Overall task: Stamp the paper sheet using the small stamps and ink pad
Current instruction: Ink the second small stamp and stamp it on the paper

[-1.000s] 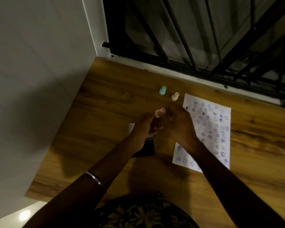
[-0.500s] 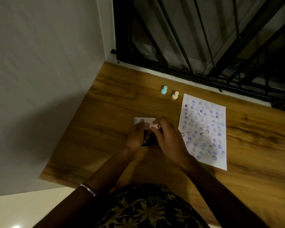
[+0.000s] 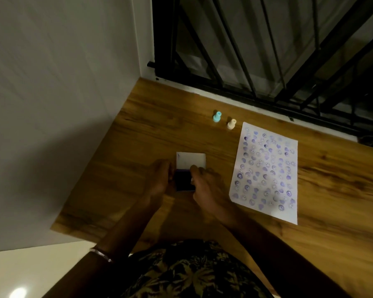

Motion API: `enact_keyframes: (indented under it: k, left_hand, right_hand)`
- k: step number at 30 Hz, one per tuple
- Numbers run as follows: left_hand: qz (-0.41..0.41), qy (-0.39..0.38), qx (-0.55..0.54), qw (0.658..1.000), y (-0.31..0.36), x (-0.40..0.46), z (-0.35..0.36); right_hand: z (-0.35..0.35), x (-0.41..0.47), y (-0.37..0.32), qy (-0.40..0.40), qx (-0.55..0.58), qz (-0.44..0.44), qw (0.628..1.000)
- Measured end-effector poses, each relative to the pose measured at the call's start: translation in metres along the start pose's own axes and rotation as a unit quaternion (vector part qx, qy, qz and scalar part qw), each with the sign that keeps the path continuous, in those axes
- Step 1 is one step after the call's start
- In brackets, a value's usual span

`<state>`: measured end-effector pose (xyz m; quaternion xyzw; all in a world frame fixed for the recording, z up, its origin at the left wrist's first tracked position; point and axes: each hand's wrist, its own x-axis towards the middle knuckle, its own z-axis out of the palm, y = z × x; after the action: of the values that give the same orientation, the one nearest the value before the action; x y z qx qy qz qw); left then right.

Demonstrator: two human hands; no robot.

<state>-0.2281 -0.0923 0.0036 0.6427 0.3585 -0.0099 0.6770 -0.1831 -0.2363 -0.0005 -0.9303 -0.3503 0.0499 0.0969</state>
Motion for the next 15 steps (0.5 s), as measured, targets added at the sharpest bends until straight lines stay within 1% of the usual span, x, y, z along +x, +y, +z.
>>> enact_keyframes:
  k: [6, 9, 15]
  left_hand:
    - [0.03, 0.011, 0.041, 0.999, -0.013, -0.001, 0.009]
    - [0.042, 0.025, 0.059, 0.997, -0.014, -0.001, 0.01]
    - [0.056, 0.025, 0.016, 0.998, -0.008, -0.006, 0.012]
  right_hand:
    - [0.007, 0.002, 0.0, 0.005, -0.007, 0.018, 1.0]
    - [0.007, 0.003, 0.001, -0.007, 0.006, 0.021, 1.0]
    - [0.003, 0.003, 0.006, -0.014, -0.012, -0.008, 1.0]
